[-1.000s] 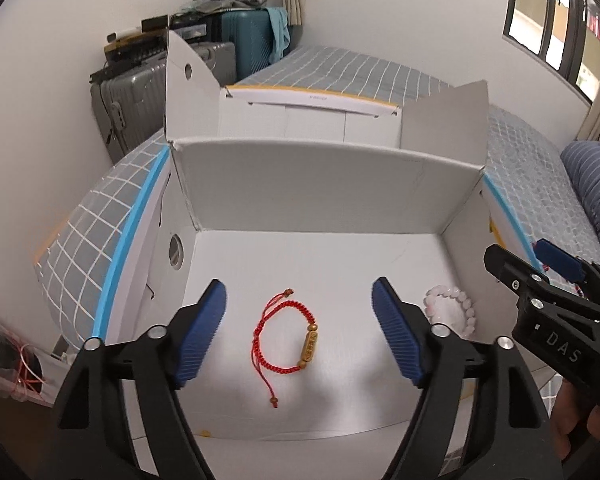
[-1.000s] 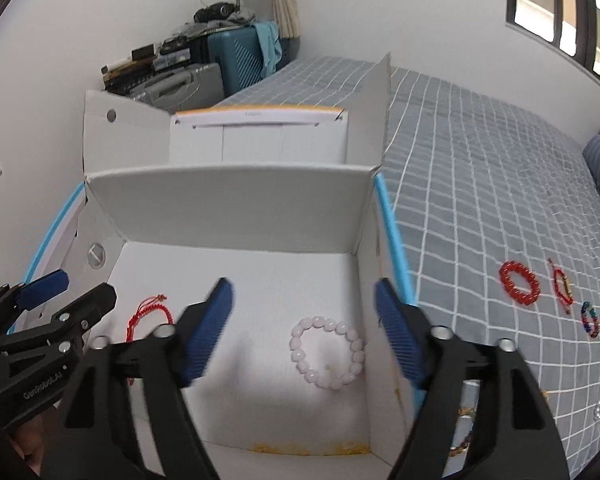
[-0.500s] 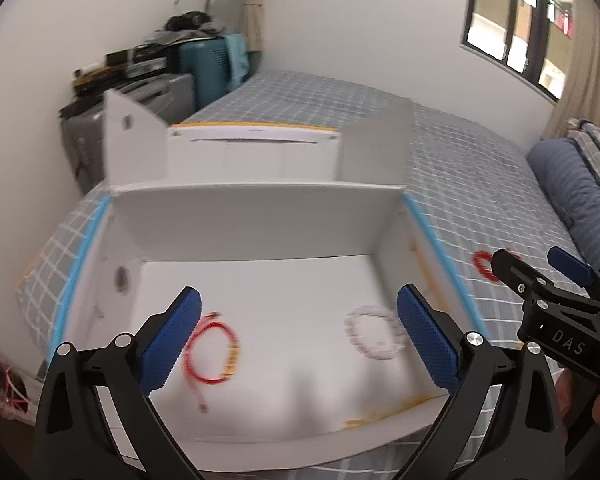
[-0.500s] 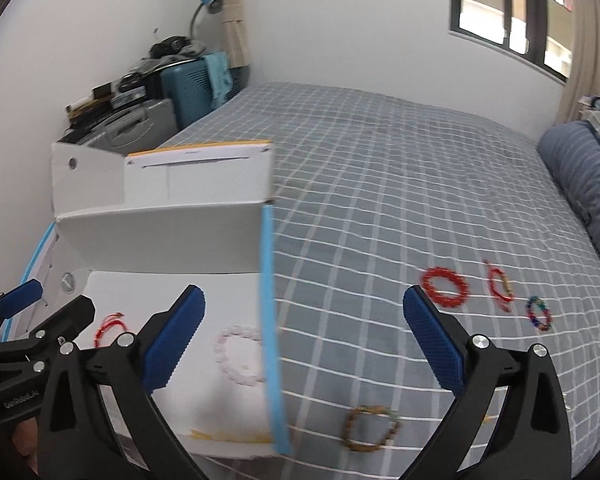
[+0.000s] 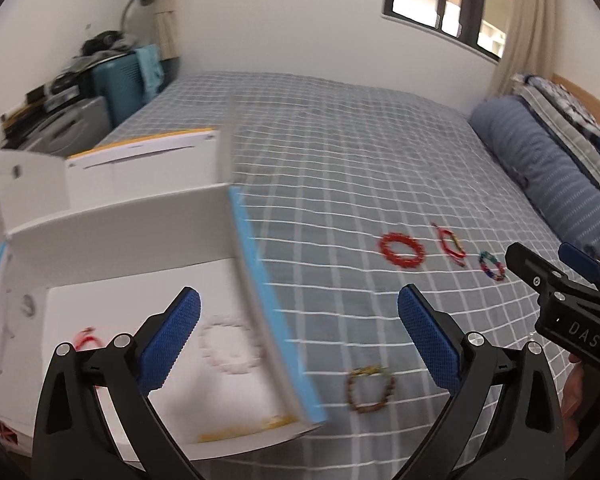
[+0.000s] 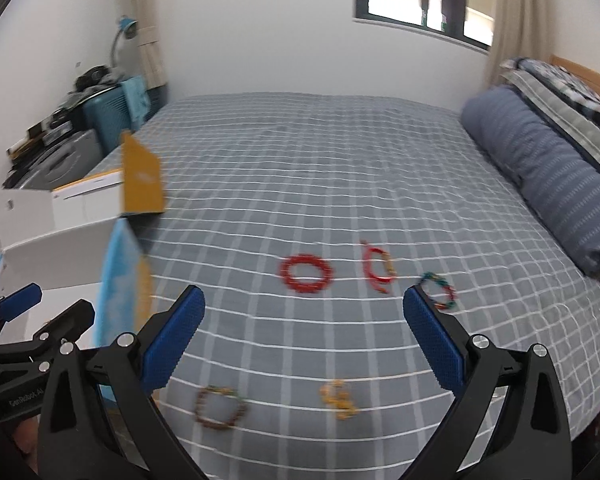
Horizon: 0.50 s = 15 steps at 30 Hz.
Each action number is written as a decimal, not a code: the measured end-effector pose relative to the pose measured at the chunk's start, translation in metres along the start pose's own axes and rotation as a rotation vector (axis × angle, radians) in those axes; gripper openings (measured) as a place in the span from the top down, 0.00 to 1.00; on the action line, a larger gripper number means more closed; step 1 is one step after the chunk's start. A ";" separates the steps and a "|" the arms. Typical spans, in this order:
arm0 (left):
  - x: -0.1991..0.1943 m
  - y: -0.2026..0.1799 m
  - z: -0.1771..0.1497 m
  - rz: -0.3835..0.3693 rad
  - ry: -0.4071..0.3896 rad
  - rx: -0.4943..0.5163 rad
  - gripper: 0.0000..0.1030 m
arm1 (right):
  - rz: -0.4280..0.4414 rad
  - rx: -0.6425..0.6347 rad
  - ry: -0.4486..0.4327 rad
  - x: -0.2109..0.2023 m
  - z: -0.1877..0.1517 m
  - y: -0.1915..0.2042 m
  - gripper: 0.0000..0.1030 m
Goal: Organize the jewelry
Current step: 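Move both tools back over the bed toward the remaining bracelets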
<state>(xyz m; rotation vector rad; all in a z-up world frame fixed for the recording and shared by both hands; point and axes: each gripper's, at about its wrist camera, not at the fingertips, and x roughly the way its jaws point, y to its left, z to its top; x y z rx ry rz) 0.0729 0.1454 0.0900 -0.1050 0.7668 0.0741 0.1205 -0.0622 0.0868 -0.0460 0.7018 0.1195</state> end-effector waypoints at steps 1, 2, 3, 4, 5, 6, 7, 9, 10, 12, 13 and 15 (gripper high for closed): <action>0.007 -0.012 0.002 -0.009 0.009 0.009 0.06 | -0.007 0.005 0.003 0.003 -0.001 -0.010 0.07; 0.010 -0.018 0.003 -0.013 0.014 0.016 0.06 | -0.018 0.012 0.008 0.007 0.000 -0.022 0.07; 0.019 -0.031 0.006 -0.020 0.026 0.035 0.06 | -0.027 0.021 0.012 0.012 0.000 -0.032 0.07; 0.026 -0.040 0.006 -0.022 0.036 0.047 0.06 | -0.034 0.031 0.015 0.016 0.000 -0.043 0.07; 0.032 -0.049 0.006 -0.021 0.045 0.056 0.06 | -0.041 0.047 0.022 0.023 0.000 -0.057 0.07; 0.041 -0.059 0.009 -0.026 0.057 0.068 0.06 | -0.047 0.056 0.028 0.028 0.000 -0.067 0.07; 0.048 -0.067 0.011 -0.028 0.064 0.072 0.06 | -0.052 0.064 0.034 0.032 0.000 -0.074 0.07; 0.064 -0.079 0.018 -0.030 0.076 0.071 0.06 | -0.062 0.077 0.052 0.045 0.000 -0.094 0.07; 0.071 -0.085 0.022 -0.033 0.078 0.069 0.06 | -0.065 0.080 0.059 0.052 0.001 -0.103 0.07; 0.088 -0.097 0.028 -0.045 0.087 0.059 0.06 | -0.074 0.083 0.075 0.063 0.003 -0.117 0.07; 0.097 -0.101 0.031 -0.050 0.093 0.054 0.06 | -0.081 0.085 0.084 0.071 0.003 -0.125 0.07; 0.115 -0.109 0.035 -0.043 0.101 0.058 0.06 | -0.089 0.088 0.100 0.084 0.005 -0.136 0.07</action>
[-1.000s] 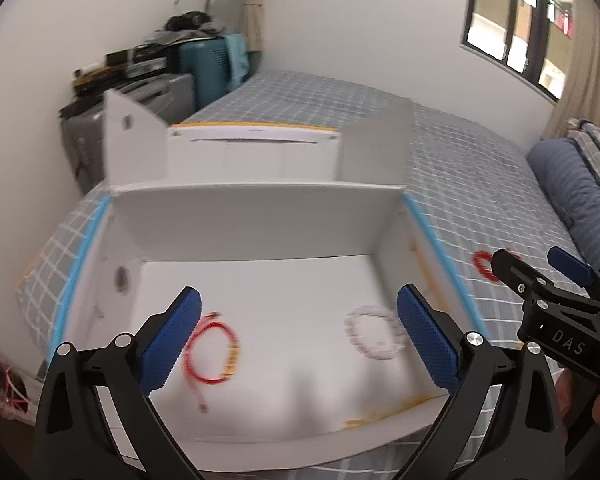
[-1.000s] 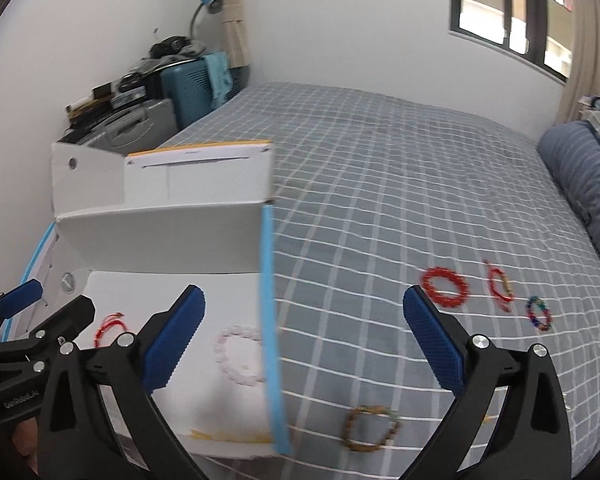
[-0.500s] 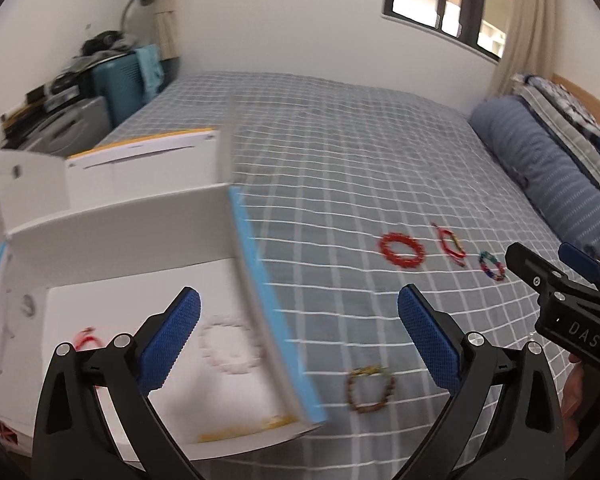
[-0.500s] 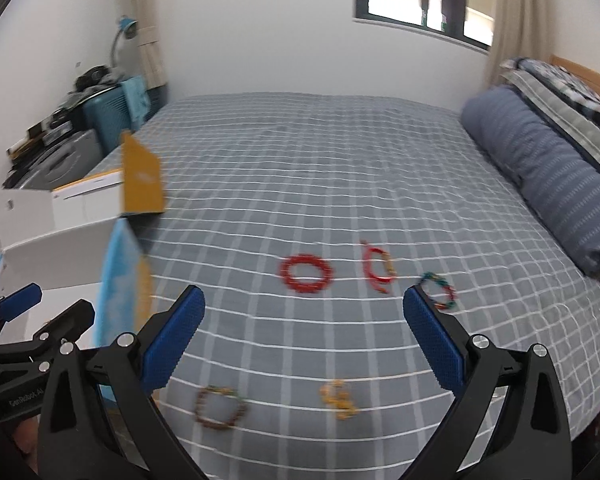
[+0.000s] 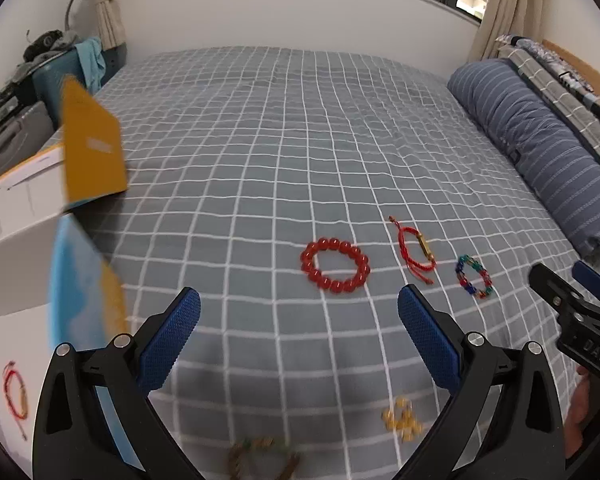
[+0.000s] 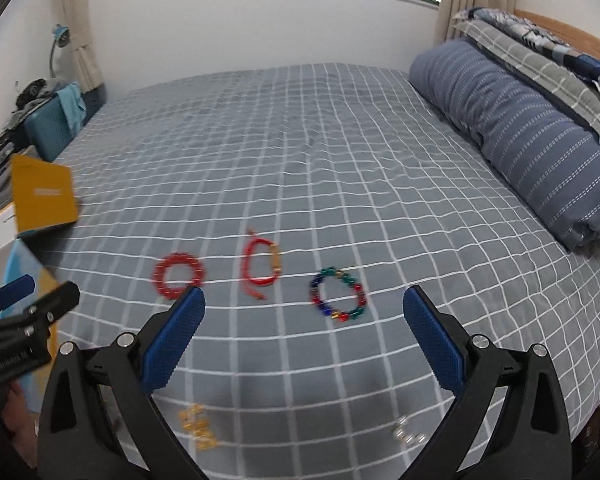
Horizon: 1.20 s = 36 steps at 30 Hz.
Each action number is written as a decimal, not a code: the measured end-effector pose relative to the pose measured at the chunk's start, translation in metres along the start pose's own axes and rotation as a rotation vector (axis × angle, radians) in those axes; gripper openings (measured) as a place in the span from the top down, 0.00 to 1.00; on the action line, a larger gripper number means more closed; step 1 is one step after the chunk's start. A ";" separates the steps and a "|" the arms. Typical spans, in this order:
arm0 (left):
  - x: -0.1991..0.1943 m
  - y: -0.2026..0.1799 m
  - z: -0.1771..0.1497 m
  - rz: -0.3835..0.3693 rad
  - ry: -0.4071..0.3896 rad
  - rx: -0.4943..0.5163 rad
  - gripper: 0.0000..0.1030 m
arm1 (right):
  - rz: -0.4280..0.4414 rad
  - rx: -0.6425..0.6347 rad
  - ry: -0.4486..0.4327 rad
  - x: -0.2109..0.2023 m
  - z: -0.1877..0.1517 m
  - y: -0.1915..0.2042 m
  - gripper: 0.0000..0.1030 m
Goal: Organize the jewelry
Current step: 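Move both tools back over the bed toward the remaining bracelets, then grasp the red bead bracelet with the left tool while the right tool grasps the multicolour bead bracelet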
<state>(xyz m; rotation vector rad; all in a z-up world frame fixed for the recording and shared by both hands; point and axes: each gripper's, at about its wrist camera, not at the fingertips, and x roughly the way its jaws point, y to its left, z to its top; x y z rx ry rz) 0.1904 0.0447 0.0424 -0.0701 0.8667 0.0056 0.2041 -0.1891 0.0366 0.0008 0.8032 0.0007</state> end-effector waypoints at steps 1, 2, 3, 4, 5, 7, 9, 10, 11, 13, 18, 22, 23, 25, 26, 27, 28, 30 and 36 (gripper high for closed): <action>0.008 -0.002 0.002 0.006 0.006 0.004 0.06 | -0.005 0.002 0.010 0.009 0.001 -0.008 0.07; 0.017 -0.003 0.005 0.011 0.016 0.007 0.06 | -0.008 0.003 0.018 0.016 0.002 -0.012 0.07; 0.029 -0.005 0.009 0.016 0.032 0.007 0.06 | -0.012 0.007 0.029 0.025 0.003 -0.018 0.07; 0.039 -0.006 0.012 0.018 0.044 0.006 0.06 | -0.015 0.012 0.037 0.031 0.004 -0.022 0.07; 0.046 -0.007 0.014 0.020 0.050 0.005 0.06 | -0.022 0.019 0.055 0.043 0.005 -0.028 0.07; 0.066 -0.008 0.019 0.035 0.067 0.011 0.06 | -0.023 0.024 0.071 0.055 0.007 -0.035 0.07; 0.079 -0.005 0.021 0.042 0.080 0.011 0.06 | -0.023 0.030 0.088 0.068 0.008 -0.040 0.07; 0.086 -0.005 0.022 0.042 0.083 0.011 0.06 | -0.025 0.035 0.094 0.073 0.008 -0.042 0.07; 0.092 -0.005 0.023 0.045 0.089 0.010 0.06 | -0.025 0.041 0.103 0.080 0.008 -0.044 0.08; 0.108 -0.003 0.023 0.052 0.110 0.011 0.06 | -0.022 0.042 0.123 0.090 0.008 -0.046 0.12; 0.136 0.001 0.020 0.058 0.157 0.010 0.06 | -0.031 0.045 0.189 0.118 0.002 -0.048 0.24; 0.151 0.004 0.016 0.051 0.184 0.007 0.06 | -0.039 0.048 0.224 0.132 -0.004 -0.050 0.37; 0.153 0.004 0.015 0.056 0.185 0.011 0.06 | -0.040 0.047 0.230 0.135 -0.005 -0.051 0.39; 0.156 0.002 0.014 0.065 0.187 0.026 0.06 | -0.042 0.044 0.245 0.140 -0.006 -0.051 0.48; 0.157 0.002 0.013 0.070 0.188 0.030 0.07 | -0.041 0.043 0.249 0.142 -0.007 -0.052 0.49; 0.157 0.000 0.013 0.072 0.190 0.030 0.07 | -0.042 0.041 0.254 0.143 -0.007 -0.052 0.52; 0.157 -0.001 0.013 0.075 0.190 0.031 0.07 | -0.043 0.038 0.259 0.145 -0.008 -0.051 0.56; 0.159 -0.001 0.013 0.078 0.193 0.035 0.11 | -0.042 0.037 0.265 0.148 -0.009 -0.052 0.61; 0.156 0.000 0.014 0.095 0.192 0.037 0.48 | -0.037 0.038 0.262 0.147 -0.010 -0.050 0.84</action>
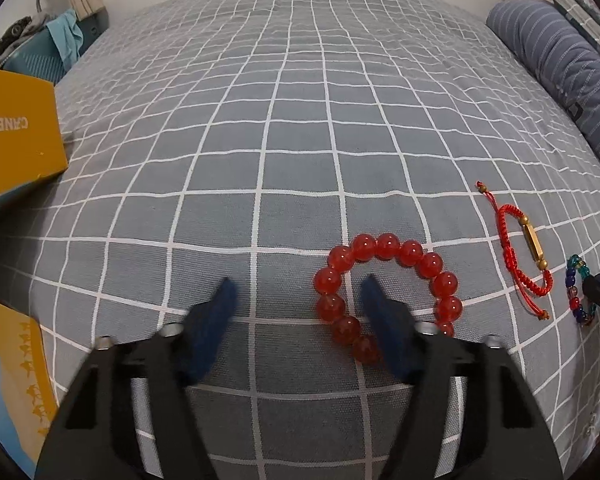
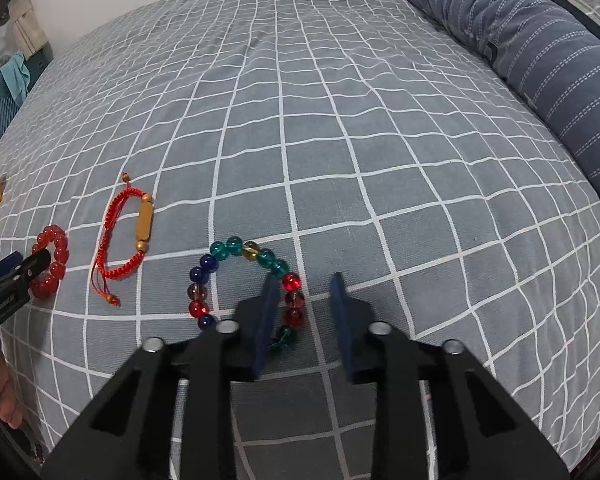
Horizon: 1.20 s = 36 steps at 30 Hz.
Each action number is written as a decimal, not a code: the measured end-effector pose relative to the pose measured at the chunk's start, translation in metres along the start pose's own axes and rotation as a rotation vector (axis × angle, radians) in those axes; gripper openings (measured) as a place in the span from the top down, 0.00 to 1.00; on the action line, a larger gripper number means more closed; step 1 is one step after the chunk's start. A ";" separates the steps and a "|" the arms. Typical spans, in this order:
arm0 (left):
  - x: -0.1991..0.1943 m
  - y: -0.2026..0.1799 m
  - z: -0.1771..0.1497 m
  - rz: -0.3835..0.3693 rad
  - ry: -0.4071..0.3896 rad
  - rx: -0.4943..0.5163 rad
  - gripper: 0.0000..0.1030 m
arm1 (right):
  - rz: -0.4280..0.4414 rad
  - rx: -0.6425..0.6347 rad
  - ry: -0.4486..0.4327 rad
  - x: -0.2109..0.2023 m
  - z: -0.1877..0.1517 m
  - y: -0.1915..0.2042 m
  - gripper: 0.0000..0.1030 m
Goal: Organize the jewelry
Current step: 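Grasp the red bead bracelet with the left tool while the right tool grasps the multicolour bead bracelet, then carry both bead bracelets over the white box and lower them inside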
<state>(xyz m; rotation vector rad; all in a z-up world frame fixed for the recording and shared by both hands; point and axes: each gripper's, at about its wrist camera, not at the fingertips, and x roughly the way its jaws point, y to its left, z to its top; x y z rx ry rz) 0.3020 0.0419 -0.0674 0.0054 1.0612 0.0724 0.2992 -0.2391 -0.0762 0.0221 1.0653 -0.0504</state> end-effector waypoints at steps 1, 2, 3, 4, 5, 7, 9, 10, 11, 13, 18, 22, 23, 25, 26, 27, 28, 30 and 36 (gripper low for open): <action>-0.001 0.001 0.000 -0.003 0.000 -0.003 0.55 | 0.000 -0.002 0.000 0.000 0.000 0.001 0.86; -0.001 0.001 0.000 -0.009 0.001 -0.007 0.66 | 0.002 -0.003 0.000 0.000 0.000 0.002 0.87; -0.002 0.003 0.000 -0.013 -0.001 -0.011 0.73 | 0.003 -0.002 -0.001 -0.001 0.000 0.003 0.89; -0.003 0.003 -0.001 -0.010 0.001 -0.016 0.85 | 0.002 -0.001 -0.002 -0.001 0.000 0.003 0.90; -0.004 0.003 -0.001 -0.005 0.000 -0.020 0.85 | 0.001 0.005 -0.001 -0.001 0.000 0.003 0.90; -0.006 0.004 -0.002 -0.017 -0.001 -0.026 0.86 | 0.002 0.006 -0.003 -0.002 0.001 0.002 0.90; -0.008 0.005 -0.002 -0.023 0.001 -0.031 0.86 | 0.004 0.009 -0.007 -0.004 0.001 0.002 0.90; -0.009 0.006 -0.002 -0.025 0.002 -0.036 0.86 | 0.006 0.010 -0.011 -0.005 0.001 0.002 0.90; -0.010 0.006 -0.002 -0.026 0.003 -0.037 0.86 | 0.006 0.012 -0.013 -0.006 0.002 0.001 0.91; -0.014 0.006 -0.002 -0.026 0.000 -0.038 0.87 | 0.010 0.015 -0.020 -0.009 0.002 0.001 0.91; -0.027 0.005 -0.002 -0.040 -0.015 -0.040 0.87 | 0.016 0.023 -0.041 -0.019 0.004 -0.001 0.91; -0.043 0.003 -0.002 -0.067 -0.039 -0.033 0.87 | 0.020 0.026 -0.053 -0.026 0.004 -0.001 0.91; -0.047 0.002 -0.002 -0.073 -0.044 -0.031 0.87 | 0.020 0.028 -0.059 -0.029 0.004 -0.001 0.91; -0.056 0.000 -0.003 -0.086 -0.058 -0.025 0.87 | 0.023 0.029 -0.066 -0.034 0.005 -0.001 0.91; -0.058 -0.001 -0.002 -0.089 -0.061 -0.023 0.87 | 0.025 0.029 -0.071 -0.037 0.005 0.000 0.91; -0.062 -0.002 -0.002 -0.094 -0.066 -0.022 0.87 | 0.025 0.029 -0.075 -0.039 0.004 0.001 0.91; -0.067 -0.002 -0.003 -0.100 -0.071 -0.021 0.87 | 0.024 0.028 -0.079 -0.042 0.004 0.001 0.91; -0.072 -0.002 -0.003 -0.107 -0.078 -0.020 0.87 | 0.019 0.023 -0.090 -0.048 0.003 0.003 0.91; -0.089 -0.003 -0.006 -0.123 -0.100 -0.015 0.88 | 0.021 0.023 -0.116 -0.064 0.000 0.003 0.91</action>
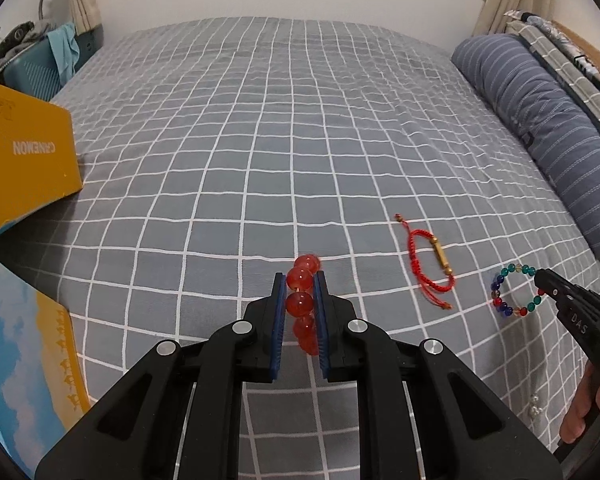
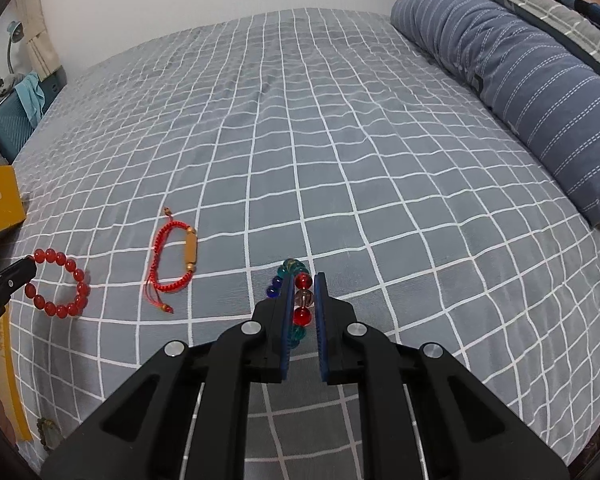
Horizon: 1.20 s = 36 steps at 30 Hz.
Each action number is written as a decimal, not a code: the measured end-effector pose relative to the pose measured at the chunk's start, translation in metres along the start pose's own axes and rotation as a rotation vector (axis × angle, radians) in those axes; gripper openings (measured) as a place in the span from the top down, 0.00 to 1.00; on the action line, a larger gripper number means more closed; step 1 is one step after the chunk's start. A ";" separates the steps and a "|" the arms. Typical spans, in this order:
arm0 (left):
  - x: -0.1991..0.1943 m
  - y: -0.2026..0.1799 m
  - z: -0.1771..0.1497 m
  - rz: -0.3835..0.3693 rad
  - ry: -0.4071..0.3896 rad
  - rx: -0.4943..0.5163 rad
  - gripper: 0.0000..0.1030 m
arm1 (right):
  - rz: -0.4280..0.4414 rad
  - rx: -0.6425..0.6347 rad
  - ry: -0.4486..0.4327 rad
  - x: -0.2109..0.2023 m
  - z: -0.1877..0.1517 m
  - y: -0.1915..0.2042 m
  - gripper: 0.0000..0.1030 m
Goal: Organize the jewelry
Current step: 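Carry both bead bracelets over the white box and lower them inside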
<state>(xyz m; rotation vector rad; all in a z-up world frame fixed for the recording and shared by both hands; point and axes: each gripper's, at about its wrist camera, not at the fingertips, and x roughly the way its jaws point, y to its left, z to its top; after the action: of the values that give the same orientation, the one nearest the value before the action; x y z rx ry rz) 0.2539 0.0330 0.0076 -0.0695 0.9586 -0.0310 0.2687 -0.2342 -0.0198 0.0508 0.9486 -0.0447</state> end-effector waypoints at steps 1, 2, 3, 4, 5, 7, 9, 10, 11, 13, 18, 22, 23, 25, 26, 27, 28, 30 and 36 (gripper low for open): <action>-0.003 -0.001 0.000 -0.001 -0.003 0.002 0.87 | 0.001 0.000 -0.003 -0.002 0.000 0.000 0.91; -0.005 -0.002 -0.001 -0.003 -0.005 0.003 0.88 | 0.002 0.000 -0.010 -0.006 0.000 0.000 0.91; -0.008 -0.003 -0.001 -0.005 -0.008 0.006 0.87 | 0.003 0.001 -0.015 -0.009 0.000 0.000 0.91; -0.011 -0.004 -0.002 -0.008 -0.012 0.008 0.88 | 0.004 0.001 -0.022 -0.013 -0.001 0.000 0.91; -0.014 -0.004 -0.002 -0.010 -0.015 0.010 0.87 | 0.002 0.000 -0.025 -0.015 -0.001 0.000 0.91; -0.021 -0.005 -0.003 -0.014 -0.023 0.014 0.87 | 0.002 0.000 -0.031 -0.021 -0.001 0.000 0.91; -0.027 -0.007 -0.004 -0.018 -0.029 0.020 0.87 | -0.001 0.001 -0.039 -0.027 -0.001 0.001 0.91; -0.030 -0.007 -0.005 -0.020 -0.031 0.023 0.87 | -0.001 0.001 -0.041 -0.030 -0.002 0.000 0.91; -0.033 -0.007 -0.005 -0.020 -0.033 0.024 0.87 | 0.003 0.002 -0.044 -0.034 -0.002 0.000 0.91; -0.039 -0.007 -0.006 -0.020 -0.039 0.026 0.87 | 0.004 0.003 -0.050 -0.039 -0.003 0.001 0.91; -0.061 -0.007 -0.008 -0.019 -0.057 0.031 0.87 | 0.005 -0.006 -0.072 -0.060 -0.005 0.005 0.91; -0.080 -0.007 -0.011 -0.016 -0.078 0.033 0.87 | 0.009 -0.013 -0.090 -0.077 -0.008 0.008 0.91; -0.083 -0.006 -0.012 -0.016 -0.082 0.033 0.87 | 0.010 -0.013 -0.095 -0.082 -0.009 0.008 0.91; -0.093 -0.006 -0.014 -0.017 -0.091 0.035 0.87 | 0.014 -0.013 -0.102 -0.090 -0.010 0.009 0.91; -0.096 -0.006 -0.015 -0.016 -0.093 0.035 0.87 | 0.016 -0.014 -0.109 -0.096 -0.011 0.010 0.91; -0.100 -0.006 -0.017 -0.016 -0.096 0.035 0.87 | 0.018 -0.015 -0.114 -0.101 -0.012 0.011 0.91; -0.104 -0.006 -0.017 -0.016 -0.100 0.036 0.87 | 0.020 -0.015 -0.119 -0.105 -0.013 0.013 0.91; -0.112 -0.006 -0.020 -0.014 -0.108 0.038 0.87 | 0.023 -0.019 -0.127 -0.112 -0.014 0.015 0.91; -0.135 -0.001 -0.030 -0.005 -0.128 0.037 0.87 | 0.038 -0.040 -0.137 -0.130 -0.022 0.029 0.91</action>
<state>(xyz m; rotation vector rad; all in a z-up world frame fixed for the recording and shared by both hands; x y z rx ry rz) 0.1516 0.0383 0.1010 -0.0397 0.8291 -0.0484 0.1765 -0.2018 0.0736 0.0283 0.8108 0.0056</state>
